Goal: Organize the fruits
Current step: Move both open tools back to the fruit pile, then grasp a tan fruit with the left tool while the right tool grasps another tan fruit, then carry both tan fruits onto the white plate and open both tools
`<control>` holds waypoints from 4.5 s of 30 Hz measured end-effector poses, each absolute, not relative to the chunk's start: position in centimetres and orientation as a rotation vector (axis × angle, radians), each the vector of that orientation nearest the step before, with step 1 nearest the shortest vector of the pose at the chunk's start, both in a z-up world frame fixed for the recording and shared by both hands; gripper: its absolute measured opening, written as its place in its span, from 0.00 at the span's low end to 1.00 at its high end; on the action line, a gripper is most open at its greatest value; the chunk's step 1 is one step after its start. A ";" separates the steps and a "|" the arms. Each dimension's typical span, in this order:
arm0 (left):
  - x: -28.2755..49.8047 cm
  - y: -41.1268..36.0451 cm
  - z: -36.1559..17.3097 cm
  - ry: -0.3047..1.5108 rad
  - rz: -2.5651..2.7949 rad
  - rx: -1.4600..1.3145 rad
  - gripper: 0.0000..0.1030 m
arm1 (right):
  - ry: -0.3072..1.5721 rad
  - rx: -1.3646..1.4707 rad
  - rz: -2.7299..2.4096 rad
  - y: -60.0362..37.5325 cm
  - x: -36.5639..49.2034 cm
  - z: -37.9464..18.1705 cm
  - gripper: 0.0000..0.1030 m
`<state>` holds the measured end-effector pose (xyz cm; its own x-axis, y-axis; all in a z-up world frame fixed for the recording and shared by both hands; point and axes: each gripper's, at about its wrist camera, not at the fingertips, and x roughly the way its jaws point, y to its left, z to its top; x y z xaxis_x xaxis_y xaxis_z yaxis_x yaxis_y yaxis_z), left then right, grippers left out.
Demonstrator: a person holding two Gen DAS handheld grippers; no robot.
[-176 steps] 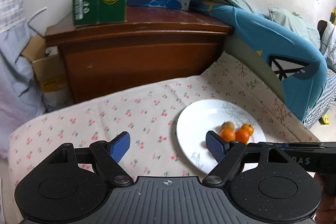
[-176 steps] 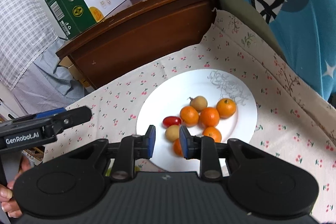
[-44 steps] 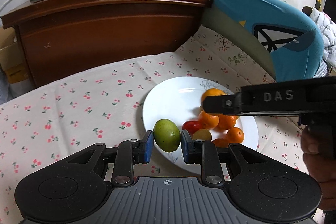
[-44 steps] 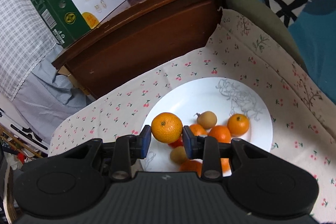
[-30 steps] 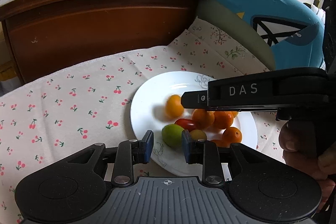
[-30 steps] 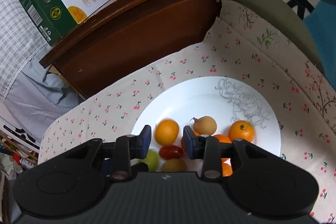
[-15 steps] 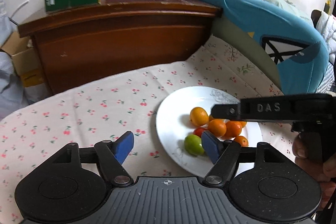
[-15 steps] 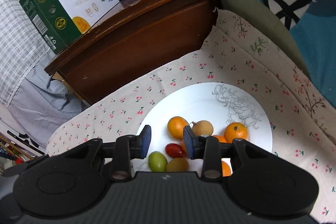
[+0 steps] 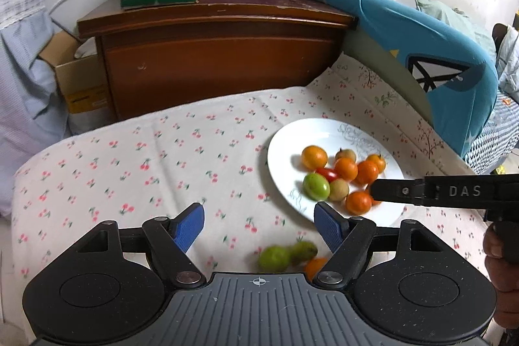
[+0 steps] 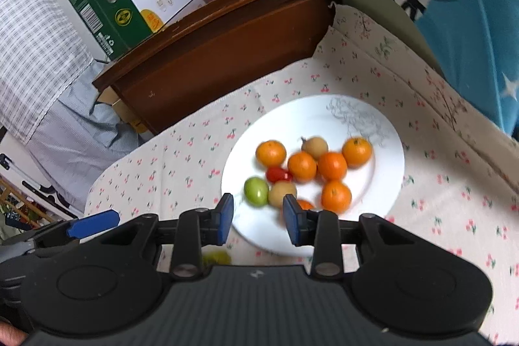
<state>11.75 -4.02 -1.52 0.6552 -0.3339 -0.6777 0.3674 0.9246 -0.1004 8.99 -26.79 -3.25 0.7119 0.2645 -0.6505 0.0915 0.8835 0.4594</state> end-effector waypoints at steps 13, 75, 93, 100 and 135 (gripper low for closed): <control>7.8 -2.9 -3.0 0.811 -0.373 0.049 0.73 | 0.821 0.508 0.077 -26.3 5.1 -4.5 0.34; 5.1 -4.3 -7.8 0.842 -0.418 0.068 0.25 | 0.855 0.500 0.064 -24.2 6.0 -7.9 0.24; 6.7 -3.8 -4.3 0.751 -0.421 0.012 0.25 | 0.791 0.513 0.095 -26.4 5.2 -3.6 0.24; 9.1 -4.3 -3.0 0.737 -0.459 -0.004 0.25 | 0.760 0.490 0.086 -28.9 5.9 -1.6 0.24; 20.1 -10.7 -5.5 0.791 -0.544 0.062 0.27 | 0.859 0.624 -0.110 -32.8 12.4 -5.9 0.27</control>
<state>20.13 -10.68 -5.53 0.5738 -0.4411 -0.6901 0.4864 0.8614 -0.1462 12.43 -32.80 -5.88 0.6591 0.1535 -0.7362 0.3334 0.8179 0.4689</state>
